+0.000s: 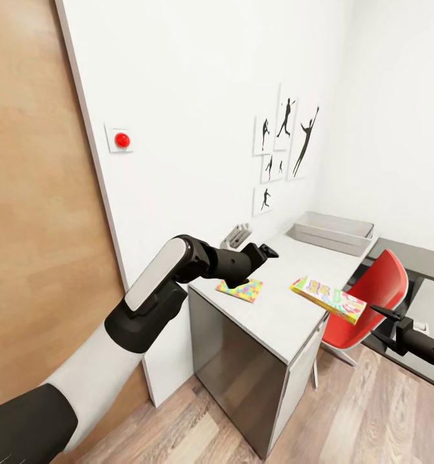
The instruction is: Put all the toys in the child's room - the three board games (two on the bed and one on the table), the two jigsaw puzzles on the table, and the tennis ball on the table - inside the toy box on the table in the child's room.
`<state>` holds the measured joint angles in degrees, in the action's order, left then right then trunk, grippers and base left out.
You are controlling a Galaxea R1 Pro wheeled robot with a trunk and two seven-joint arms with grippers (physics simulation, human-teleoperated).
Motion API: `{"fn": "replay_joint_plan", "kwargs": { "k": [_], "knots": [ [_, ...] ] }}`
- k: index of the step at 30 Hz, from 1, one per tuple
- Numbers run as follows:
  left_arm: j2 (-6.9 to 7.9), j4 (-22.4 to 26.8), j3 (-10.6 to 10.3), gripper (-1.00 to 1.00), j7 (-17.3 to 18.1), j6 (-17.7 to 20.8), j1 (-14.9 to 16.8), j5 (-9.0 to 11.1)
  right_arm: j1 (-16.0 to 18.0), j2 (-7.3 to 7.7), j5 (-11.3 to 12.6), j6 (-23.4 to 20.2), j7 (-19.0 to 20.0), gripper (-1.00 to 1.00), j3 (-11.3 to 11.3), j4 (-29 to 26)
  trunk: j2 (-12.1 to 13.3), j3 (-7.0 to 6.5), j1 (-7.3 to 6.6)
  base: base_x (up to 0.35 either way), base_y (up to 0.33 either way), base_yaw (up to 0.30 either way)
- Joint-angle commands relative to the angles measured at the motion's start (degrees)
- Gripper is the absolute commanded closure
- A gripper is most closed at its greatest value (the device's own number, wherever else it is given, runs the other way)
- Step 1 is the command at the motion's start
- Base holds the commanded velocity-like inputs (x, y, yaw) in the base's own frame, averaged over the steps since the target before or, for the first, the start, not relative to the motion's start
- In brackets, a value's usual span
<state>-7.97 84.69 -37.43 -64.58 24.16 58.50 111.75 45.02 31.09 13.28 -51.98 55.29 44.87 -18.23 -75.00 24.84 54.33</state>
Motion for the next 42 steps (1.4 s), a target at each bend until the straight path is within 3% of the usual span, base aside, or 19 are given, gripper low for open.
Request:
{"fn": "replay_joint_plan", "kwargs": {
  "k": [1,11,16,19,24,31,39,42],
  "knots": [
    [-0.04,0.2,0.0,-1.00,-0.2,0.4,0.1,0.1,0.1,0.01,-0.2,-0.2,0.2,-1.00,0.3,0.0,-0.5,0.25,0.23,0.000,0.000,0.000],
    [-0.15,0.2,0.6,-1.00,0.5,0.8,3.0,0.6,0.1,0.02,-0.1,-0.3,0.2,-1.00,0.3,0.0,-4.5,2.05,2.42,0.000,0.000,0.000],
    [-0.15,-1.7,3.8,-1.00,0.7,1.9,6.5,1.1,0.0,0.04,-0.1,-0.4,0.3,-1.00,0.2,0.0,-6.5,2.94,3.52,0.000,0.000,0.000],
    [-0.18,-2.4,4.8,-1.00,0.8,2.4,7.5,1.4,0.0,0.05,-0.1,-0.4,0.3,-1.00,0.2,0.0,-7.7,3.48,4.18,0.000,0.000,0.000],
    [-0.22,-5.6,7.1,-1.00,0.5,4.4,12.3,3.3,0.0,0.36,-0.1,-0.4,0.5,-1.00,0.2,0.0,-9.7,4.38,5.28,0.000,0.000,0.000],
    [-0.41,-9.1,8.0,-1.00,-1.1,5.6,16.9,6.0,0.0,0.55,-0.1,-0.4,0.7,-1.00,0.2,0.0,-12.5,5.64,6.82,0.000,0.000,0.000],
    [-0.43,-10.7,8.2,-1.00,-2.2,6.0,18.8,6.9,0.0,0.61,-0.1,-0.3,0.9,-1.00,0.2,0.0,-15.7,7.07,8.57,0.000,0.000,0.000],
    [-0.43,-11.0,8.2,-1.00,-2.4,6.1,19.1,7.1,0.0,0.62,-0.1,-0.2,0.9,-1.00,0.2,0.0,-15.7,7.07,8.57,0.000,0.000,0.000]
  ]
}}
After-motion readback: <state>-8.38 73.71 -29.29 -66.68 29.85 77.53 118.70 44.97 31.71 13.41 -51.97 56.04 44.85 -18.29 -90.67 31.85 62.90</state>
